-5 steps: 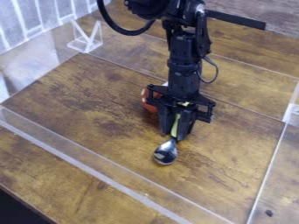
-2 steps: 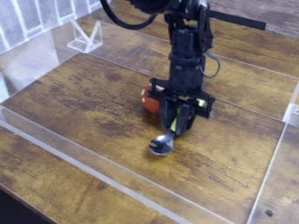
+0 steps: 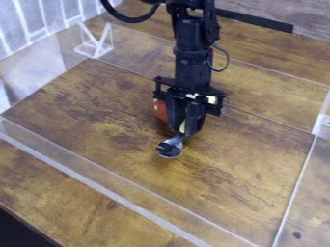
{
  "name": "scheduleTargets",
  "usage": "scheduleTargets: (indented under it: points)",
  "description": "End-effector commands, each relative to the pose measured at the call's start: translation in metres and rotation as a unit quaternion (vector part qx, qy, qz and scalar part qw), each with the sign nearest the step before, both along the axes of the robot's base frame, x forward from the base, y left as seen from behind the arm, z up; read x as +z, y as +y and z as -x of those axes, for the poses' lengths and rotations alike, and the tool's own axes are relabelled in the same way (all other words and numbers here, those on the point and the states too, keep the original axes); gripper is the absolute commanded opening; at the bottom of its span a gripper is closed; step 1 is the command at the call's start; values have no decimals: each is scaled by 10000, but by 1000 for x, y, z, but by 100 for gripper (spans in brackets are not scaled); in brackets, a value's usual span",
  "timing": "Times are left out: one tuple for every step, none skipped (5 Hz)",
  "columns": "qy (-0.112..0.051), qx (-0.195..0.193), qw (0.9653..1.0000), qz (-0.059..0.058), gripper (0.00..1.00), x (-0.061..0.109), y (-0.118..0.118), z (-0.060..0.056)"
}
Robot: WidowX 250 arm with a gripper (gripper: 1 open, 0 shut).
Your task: Move the green spoon to the left
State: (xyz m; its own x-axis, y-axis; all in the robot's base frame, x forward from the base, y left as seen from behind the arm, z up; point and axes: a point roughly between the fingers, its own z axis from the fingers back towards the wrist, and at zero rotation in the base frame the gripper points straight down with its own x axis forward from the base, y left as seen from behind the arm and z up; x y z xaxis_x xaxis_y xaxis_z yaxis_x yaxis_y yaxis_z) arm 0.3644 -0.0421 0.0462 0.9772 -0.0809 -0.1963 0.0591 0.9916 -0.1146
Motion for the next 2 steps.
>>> scheduleTargets:
  points:
    - [-265,-181,9995,60,0,20,-15,-5]
    - [-221,-137,9996,110,0,24,-24,-11]
